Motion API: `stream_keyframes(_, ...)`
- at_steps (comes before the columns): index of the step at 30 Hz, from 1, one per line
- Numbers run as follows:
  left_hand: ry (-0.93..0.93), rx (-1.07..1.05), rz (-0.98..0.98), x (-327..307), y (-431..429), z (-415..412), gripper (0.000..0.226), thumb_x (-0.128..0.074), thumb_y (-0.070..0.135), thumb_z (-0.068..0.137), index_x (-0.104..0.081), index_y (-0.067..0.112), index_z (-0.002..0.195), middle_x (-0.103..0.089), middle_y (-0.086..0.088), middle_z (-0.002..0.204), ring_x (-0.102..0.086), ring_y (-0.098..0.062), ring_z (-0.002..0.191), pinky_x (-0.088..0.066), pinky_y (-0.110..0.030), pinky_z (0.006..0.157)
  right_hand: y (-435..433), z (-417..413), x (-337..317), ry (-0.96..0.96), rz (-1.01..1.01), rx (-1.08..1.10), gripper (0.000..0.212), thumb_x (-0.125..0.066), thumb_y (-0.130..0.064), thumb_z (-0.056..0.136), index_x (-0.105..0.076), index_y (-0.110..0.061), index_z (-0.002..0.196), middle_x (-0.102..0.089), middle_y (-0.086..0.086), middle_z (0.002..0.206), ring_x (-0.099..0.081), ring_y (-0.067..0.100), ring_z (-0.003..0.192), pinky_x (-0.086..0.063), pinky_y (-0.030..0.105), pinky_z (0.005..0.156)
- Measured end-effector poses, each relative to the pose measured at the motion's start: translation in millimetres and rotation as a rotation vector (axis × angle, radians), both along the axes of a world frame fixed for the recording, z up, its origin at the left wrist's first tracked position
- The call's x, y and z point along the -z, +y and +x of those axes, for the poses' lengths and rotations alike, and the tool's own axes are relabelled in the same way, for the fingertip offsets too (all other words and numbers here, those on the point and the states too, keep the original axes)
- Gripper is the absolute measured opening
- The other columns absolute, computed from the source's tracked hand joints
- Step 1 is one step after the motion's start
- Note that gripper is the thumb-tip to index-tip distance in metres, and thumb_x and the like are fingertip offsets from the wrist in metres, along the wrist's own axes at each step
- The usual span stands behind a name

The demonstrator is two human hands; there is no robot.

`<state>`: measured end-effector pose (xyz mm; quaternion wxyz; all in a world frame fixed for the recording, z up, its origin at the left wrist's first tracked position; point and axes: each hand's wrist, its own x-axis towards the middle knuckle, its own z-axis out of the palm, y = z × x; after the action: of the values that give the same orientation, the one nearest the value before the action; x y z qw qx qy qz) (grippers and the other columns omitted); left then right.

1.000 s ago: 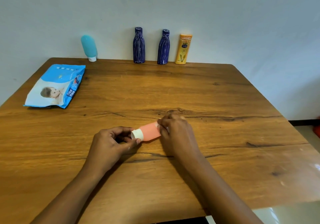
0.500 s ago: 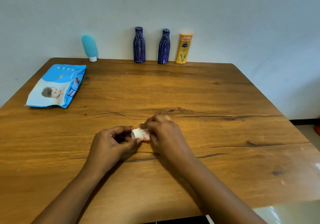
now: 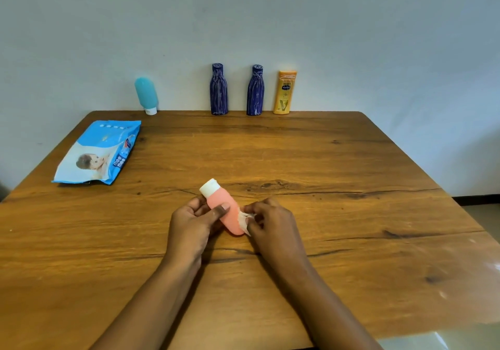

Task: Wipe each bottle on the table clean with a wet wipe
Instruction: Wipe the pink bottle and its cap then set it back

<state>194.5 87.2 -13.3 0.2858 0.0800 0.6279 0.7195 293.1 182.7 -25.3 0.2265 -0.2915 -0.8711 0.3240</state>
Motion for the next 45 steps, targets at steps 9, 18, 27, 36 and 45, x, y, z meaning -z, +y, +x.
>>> stream_keyframes(9,0.055,0.136,0.077,-28.1,-10.9,2.3,0.04,-0.071,0.008,0.065,-0.059,0.012,0.103,-0.074,-0.004,0.076,-0.07,-0.013,0.066,-0.053,-0.021,0.05,9.8,4.1,-67.2,0.539,0.032,-0.134,0.028,-0.062,-0.001,0.085,-0.064,-0.016,0.109,-0.064,-0.002,0.106,-0.06,0.006,0.096,-0.053,0.022,0.077)
stream_keyframes(18,0.055,0.162,0.099,-40.5,-20.9,11.9,0.018,-0.064,0.01,0.079,-0.065,0.023,0.091,-0.072,0.012,0.069,-0.066,-0.001,0.057,-0.052,-0.021,0.045,39.5,6.1,-66.6,0.324,0.48,-0.219,0.025,-0.066,0.0,0.079,-0.07,-0.008,0.102,-0.065,0.006,0.103,-0.06,0.017,0.096,-0.055,0.034,0.077)
stream_keyframes(27,-0.007,0.233,0.17,-44.5,-27.6,10.1,0.023,-0.062,0.02,0.075,-0.067,0.018,0.097,-0.074,0.003,0.074,-0.067,-0.012,0.067,-0.052,-0.022,0.049,30.4,3.2,-69.4,0.322,0.625,-0.403,0.021,-0.058,-0.005,0.085,-0.069,-0.006,0.103,-0.065,0.008,0.108,-0.057,0.02,0.098,-0.05,0.028,0.077)
stream_keyframes(36,-0.217,0.306,0.304,-40.1,-27.6,10.1,0.073,-0.09,0.026,0.05,-0.061,0.008,0.115,-0.07,-0.017,0.104,-0.07,-0.022,0.083,-0.059,-0.03,0.058,19.1,2.1,-71.0,0.48,0.517,-0.407,0.021,-0.059,-0.005,0.083,-0.069,-0.005,0.102,-0.065,0.008,0.107,-0.056,0.016,0.106,-0.047,0.022,0.088)
stream_keyframes(45,-0.311,0.286,0.378,-36.9,-26.3,12.2,0.093,-0.096,0.026,0.03,-0.062,0.008,0.115,-0.068,-0.021,0.109,-0.071,-0.027,0.085,-0.058,-0.034,0.057,15.5,-5.4,-89.7,0.516,-0.527,-0.168,0.023,-0.058,0.005,0.085,-0.069,-0.011,0.097,-0.07,-0.001,0.1,-0.065,0.008,0.094,-0.054,0.023,0.078)
